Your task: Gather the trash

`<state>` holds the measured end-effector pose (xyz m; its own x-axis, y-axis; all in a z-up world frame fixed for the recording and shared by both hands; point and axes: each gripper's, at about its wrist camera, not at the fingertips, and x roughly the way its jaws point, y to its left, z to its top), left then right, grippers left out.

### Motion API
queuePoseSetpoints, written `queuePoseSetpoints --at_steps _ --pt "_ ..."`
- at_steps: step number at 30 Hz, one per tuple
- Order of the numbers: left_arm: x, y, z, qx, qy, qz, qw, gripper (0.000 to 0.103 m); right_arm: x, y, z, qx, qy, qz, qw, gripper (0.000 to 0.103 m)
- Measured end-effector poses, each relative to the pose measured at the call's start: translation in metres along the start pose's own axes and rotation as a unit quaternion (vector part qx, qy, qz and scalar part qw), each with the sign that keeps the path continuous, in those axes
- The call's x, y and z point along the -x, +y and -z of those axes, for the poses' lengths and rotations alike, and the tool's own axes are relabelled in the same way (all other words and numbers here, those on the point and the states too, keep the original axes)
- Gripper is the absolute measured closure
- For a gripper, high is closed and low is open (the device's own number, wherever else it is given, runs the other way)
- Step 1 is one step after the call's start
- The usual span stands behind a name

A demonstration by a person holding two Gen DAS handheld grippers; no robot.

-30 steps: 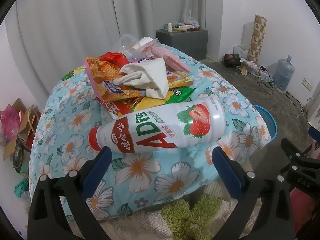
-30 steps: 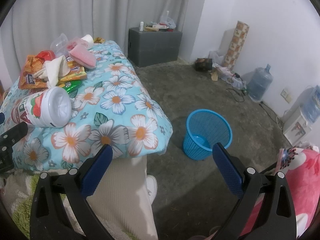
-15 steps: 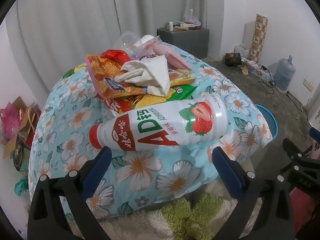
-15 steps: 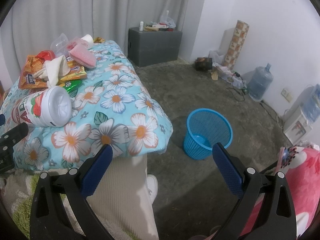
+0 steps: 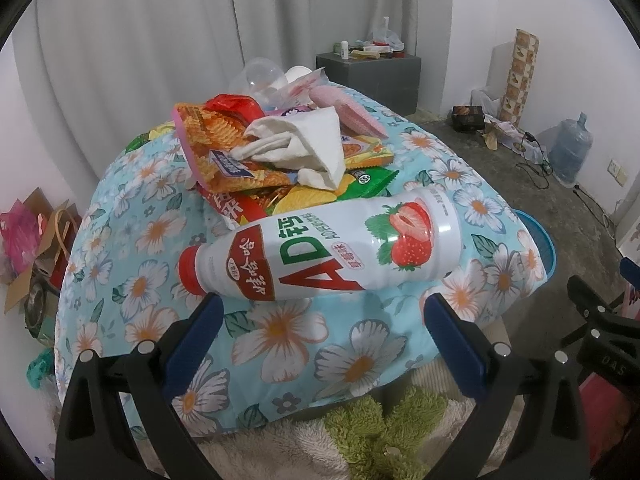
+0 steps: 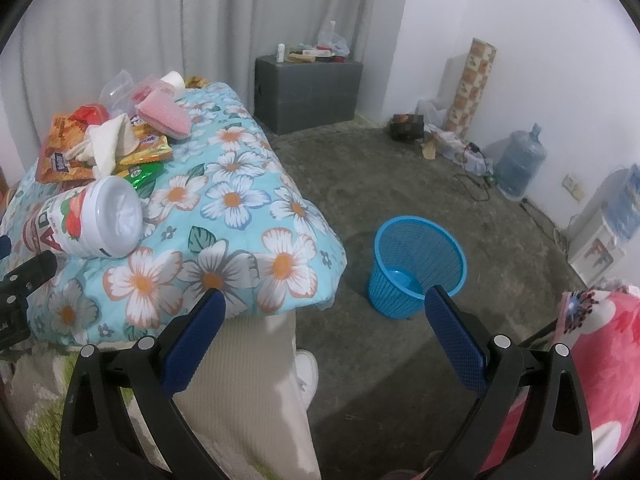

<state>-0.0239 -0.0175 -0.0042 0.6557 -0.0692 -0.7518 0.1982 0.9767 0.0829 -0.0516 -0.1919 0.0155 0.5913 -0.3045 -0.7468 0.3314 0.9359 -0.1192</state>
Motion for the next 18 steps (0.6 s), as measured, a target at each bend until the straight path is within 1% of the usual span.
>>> queuePoseSetpoints --at_steps 5,11,13,15,16,18 --pt "0.002 0.010 -0.003 0.012 -0.014 0.007 0.9998 0.004 -0.003 0.009 -0.012 -0.005 -0.002 -0.012 1.000 0.008" --pt "0.005 0.043 -0.039 0.023 -0.050 0.013 0.9984 0.004 -0.007 0.024 -0.047 0.002 -0.029 -0.038 0.999 0.008" --pt "0.004 0.055 -0.054 0.020 -0.052 0.028 0.9981 0.004 -0.009 0.026 -0.061 0.000 -0.037 -0.050 0.998 0.008" --pt "0.002 0.072 -0.071 0.025 -0.062 0.049 0.9966 0.004 -0.013 0.030 -0.080 -0.002 -0.048 -0.071 0.996 0.008" --pt "0.001 0.081 -0.079 0.029 -0.070 0.059 0.9954 0.004 -0.015 0.028 -0.083 -0.002 -0.051 -0.077 0.996 0.008" --pt "-0.002 0.097 -0.095 0.040 -0.086 0.090 0.9914 0.004 -0.021 0.029 -0.098 -0.004 -0.056 -0.101 0.993 0.008"
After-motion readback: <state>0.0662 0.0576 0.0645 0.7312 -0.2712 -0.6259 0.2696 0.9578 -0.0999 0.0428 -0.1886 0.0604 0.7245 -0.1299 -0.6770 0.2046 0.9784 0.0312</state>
